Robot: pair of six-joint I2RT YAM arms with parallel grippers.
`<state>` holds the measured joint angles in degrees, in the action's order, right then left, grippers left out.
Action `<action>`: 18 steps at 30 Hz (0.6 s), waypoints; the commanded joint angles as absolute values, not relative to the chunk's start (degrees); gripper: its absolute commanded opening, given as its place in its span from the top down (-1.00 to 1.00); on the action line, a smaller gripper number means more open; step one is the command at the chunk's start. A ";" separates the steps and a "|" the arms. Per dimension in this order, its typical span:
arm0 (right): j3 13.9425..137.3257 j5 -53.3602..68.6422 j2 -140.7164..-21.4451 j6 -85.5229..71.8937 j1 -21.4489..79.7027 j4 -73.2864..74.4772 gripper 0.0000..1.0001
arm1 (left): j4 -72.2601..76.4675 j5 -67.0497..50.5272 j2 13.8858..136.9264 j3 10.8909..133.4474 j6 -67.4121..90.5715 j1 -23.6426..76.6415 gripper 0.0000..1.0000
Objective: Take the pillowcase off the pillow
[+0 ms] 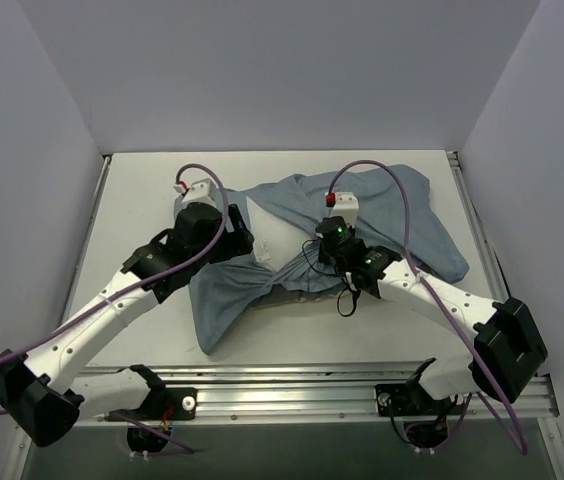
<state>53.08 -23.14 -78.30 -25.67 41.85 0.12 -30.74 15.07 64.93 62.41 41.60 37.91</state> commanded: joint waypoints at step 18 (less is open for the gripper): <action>48.69 -25.84 -80.07 -26.72 40.26 -0.70 1.00 | -41.31 40.35 78.76 60.33 47.54 40.97 -0.10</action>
